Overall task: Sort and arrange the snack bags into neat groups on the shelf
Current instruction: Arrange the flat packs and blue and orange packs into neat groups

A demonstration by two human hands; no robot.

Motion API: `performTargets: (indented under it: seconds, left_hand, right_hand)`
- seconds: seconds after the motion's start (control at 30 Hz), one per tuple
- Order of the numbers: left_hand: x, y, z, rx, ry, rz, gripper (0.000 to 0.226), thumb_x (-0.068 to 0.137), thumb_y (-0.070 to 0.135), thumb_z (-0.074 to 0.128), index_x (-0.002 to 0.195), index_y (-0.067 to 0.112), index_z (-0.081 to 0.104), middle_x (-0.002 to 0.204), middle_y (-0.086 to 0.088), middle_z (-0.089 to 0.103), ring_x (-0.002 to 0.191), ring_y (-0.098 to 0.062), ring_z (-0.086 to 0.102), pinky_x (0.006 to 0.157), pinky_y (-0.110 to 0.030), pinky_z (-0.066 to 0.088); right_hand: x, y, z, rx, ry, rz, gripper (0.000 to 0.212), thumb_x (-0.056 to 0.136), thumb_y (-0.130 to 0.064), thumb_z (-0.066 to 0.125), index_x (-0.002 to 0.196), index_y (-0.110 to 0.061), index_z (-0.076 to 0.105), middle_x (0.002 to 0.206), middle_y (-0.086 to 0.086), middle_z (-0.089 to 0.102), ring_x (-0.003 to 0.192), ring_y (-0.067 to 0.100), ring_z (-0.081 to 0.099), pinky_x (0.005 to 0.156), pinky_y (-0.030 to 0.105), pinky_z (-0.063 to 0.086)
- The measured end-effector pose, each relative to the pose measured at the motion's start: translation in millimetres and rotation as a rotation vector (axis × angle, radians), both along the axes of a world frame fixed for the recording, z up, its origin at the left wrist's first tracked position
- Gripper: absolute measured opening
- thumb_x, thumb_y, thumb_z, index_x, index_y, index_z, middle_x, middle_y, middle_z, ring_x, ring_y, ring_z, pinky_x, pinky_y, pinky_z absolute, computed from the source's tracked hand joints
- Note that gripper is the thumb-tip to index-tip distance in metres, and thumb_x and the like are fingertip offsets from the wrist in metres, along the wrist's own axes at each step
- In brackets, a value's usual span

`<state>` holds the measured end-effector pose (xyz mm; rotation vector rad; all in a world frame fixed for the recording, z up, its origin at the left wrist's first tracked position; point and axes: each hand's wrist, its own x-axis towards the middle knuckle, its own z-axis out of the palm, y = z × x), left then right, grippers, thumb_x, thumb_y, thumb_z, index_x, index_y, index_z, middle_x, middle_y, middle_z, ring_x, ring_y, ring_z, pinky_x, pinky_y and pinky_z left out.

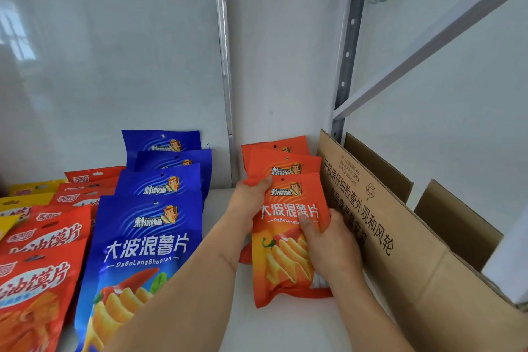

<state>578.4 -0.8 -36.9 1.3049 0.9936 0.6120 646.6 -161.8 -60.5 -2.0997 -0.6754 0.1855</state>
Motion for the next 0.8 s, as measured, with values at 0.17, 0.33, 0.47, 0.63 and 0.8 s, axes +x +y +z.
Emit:
performTargets:
  seconds: [0.17,0.33,0.47,0.63,0.8]
  left_hand:
    - [10.6,6.7,-17.6,0.172,0.083,0.067,0.060,0.087,0.061,0.065,0.129,0.019,0.054,0.105,-0.003,0.075,0.082,-0.021,0.076,0.071,-0.036,0.063]
    - [17.2,13.9,-23.2,0.243,0.108,0.082,0.059,0.087,0.062,0.064,0.127,0.019,0.056,0.104,-0.002,0.075,0.081,-0.020,0.075,0.074,-0.038,0.063]
    - [17.5,13.4,-17.3,0.236,0.168,0.069,0.062,0.089,0.061,0.063,0.131,0.017,0.053,0.109,-0.005,0.074,0.084,-0.021,0.075,0.068,-0.033,0.061]
    - [11.5,-0.2,3.9,0.300,0.283,0.111,0.068,0.092,0.056,0.062,0.140,0.013,0.038,0.126,-0.011,0.065,0.100,-0.028,0.071,0.086,-0.043,0.060]
    - [-19.3,-28.3,25.5,0.808,0.547,0.143,0.059,0.098,0.052,0.051,0.141,0.014,0.043,0.138,-0.009,0.052,0.127,-0.030,0.052,0.099,-0.046,0.050]
  right_hand:
    - [-0.3,0.1,0.0,-0.014,-0.016,-0.002,0.068,0.091,-0.063,0.048,0.143,-0.020,0.039,0.128,0.003,0.062,0.114,0.025,0.060,0.082,0.032,0.044]
    - [2.1,-0.9,-5.1,-0.039,-0.047,-0.009,0.081,0.081,-0.072,0.053,0.144,-0.026,0.033,0.130,-0.002,0.060,0.116,0.022,0.059,0.091,0.036,0.050]
    - [2.9,-0.3,-9.4,-0.049,-0.061,-0.028,0.074,0.077,-0.074,0.055,0.133,-0.028,0.042,0.121,-0.004,0.063,0.107,0.022,0.062,0.086,0.038,0.053]
    - [2.7,-3.0,-7.7,-0.038,-0.121,-0.055,0.077,0.078,-0.072,0.058,0.138,-0.027,0.040,0.124,-0.005,0.060,0.109,0.021,0.061,0.083,0.035,0.051]
    - [0.4,-7.7,-5.0,-0.061,-0.293,-0.055,0.068,0.085,-0.067,0.052,0.134,-0.021,0.047,0.130,0.003,0.054,0.116,0.024,0.053,0.086,0.038,0.048]
